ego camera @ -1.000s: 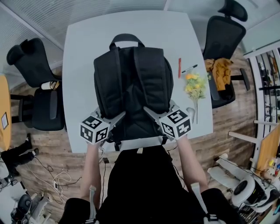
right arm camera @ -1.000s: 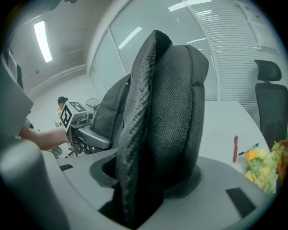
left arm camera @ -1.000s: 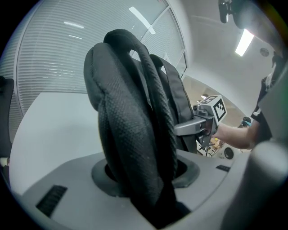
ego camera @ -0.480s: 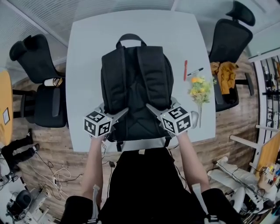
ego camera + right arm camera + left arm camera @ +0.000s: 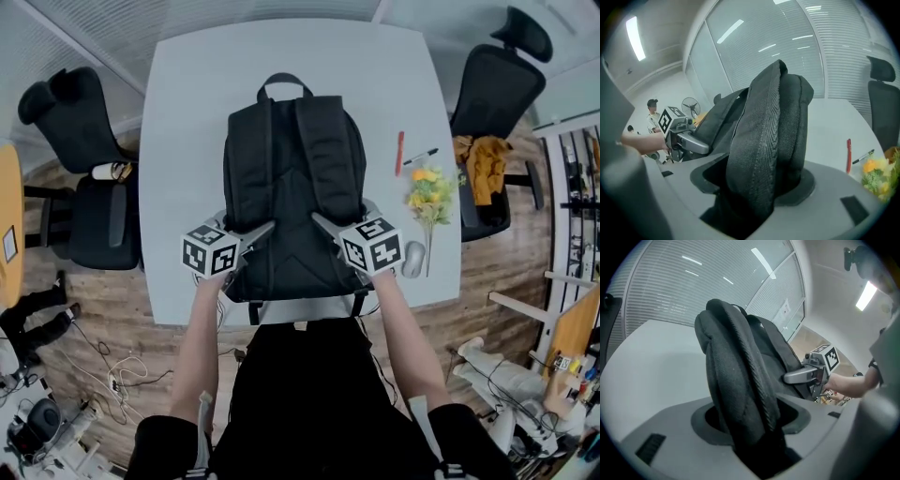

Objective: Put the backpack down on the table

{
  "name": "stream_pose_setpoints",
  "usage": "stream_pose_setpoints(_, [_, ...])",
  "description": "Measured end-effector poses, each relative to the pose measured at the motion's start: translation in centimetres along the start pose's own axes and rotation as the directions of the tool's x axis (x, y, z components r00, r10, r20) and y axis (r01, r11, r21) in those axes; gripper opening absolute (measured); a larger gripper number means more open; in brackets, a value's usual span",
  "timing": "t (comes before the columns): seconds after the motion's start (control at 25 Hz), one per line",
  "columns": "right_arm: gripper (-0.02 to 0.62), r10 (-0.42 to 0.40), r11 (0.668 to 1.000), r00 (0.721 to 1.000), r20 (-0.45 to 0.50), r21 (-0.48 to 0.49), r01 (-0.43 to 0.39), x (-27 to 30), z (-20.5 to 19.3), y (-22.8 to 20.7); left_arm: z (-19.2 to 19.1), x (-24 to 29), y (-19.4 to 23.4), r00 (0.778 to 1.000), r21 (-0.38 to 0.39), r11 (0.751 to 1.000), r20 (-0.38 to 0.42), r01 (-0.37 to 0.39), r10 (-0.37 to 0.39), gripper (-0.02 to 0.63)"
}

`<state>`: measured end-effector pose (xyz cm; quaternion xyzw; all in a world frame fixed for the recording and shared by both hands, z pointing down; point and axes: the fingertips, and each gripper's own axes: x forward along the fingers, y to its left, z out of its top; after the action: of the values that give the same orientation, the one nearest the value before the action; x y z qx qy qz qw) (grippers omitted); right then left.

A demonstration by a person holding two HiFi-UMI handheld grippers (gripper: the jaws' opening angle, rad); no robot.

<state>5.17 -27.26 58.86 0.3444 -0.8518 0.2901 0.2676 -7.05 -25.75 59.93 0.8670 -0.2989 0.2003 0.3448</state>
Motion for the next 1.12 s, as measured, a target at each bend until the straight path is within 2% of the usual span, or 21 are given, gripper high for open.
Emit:
stream_pose_setpoints(0.76, [0.344,-0.006,0.996,0.996,-0.094,0.087,0.015,3.6,-0.2,-3.3,-0.6,2.6,3.9,0.996,-0.062,0.997,-0.068,-0.054,0.050,0.293])
stream_pose_setpoints(0.96, [0.359,-0.022,0.993,0.991,-0.133,0.113,0.037,4.8,0.0,-4.5,-0.3,2.8,5.5,0.988,-0.031,0.990,-0.071,-0.139,0.136,0.327])
stream_pose_setpoints(1.12, [0.368,-0.027,0.990,0.987,-0.161,0.132,0.049,5.3,-0.1,-5.2,-0.4,3.2,6.2,0.983,-0.038,0.986,-0.097,-0.163,0.158,0.347])
